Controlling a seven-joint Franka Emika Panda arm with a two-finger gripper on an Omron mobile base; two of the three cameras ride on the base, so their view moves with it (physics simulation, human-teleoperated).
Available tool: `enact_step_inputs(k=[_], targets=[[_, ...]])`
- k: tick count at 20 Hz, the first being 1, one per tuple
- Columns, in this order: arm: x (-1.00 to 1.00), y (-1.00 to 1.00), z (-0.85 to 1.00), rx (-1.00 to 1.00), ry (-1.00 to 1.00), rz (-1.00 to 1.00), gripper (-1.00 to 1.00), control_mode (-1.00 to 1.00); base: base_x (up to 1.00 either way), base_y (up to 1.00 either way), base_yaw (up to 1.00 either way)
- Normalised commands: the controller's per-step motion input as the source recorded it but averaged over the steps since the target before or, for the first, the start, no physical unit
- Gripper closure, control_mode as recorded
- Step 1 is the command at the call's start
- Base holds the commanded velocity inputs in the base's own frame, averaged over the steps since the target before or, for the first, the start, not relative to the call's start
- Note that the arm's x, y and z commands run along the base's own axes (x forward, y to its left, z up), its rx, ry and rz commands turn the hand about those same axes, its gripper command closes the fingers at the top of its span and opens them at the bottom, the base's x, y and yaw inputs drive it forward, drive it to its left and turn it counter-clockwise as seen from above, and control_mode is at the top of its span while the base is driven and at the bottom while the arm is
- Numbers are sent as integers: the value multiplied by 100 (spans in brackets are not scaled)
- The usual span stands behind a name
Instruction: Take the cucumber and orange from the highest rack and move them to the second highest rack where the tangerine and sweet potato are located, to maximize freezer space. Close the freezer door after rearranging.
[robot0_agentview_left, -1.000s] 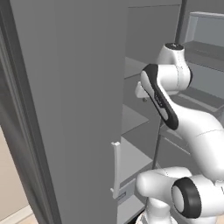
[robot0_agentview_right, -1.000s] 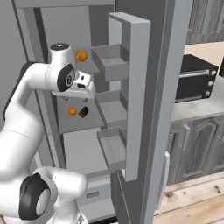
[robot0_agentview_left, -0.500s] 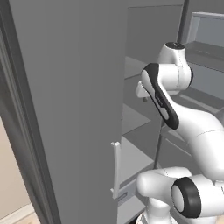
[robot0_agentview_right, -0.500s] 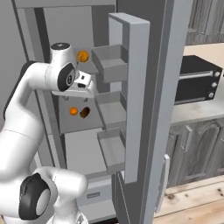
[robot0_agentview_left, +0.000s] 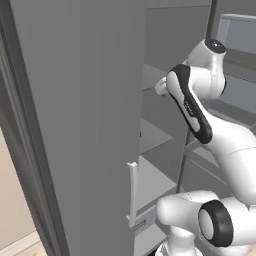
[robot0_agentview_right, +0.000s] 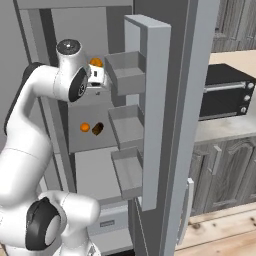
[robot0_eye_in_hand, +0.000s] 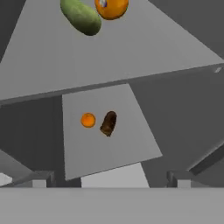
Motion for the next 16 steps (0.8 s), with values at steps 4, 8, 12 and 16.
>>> enact_step_inputs(k=[4, 8, 12, 16], targets=[[85, 50, 55, 0, -31, 4, -100, -100, 0, 0, 0], [97, 21, 12, 1, 2, 2, -100, -100, 0, 0, 0], [100, 18, 0, 8, 17, 2, -100, -100, 0, 0, 0], [86, 13, 6, 10, 34, 6, -100, -100, 0, 0, 0]])
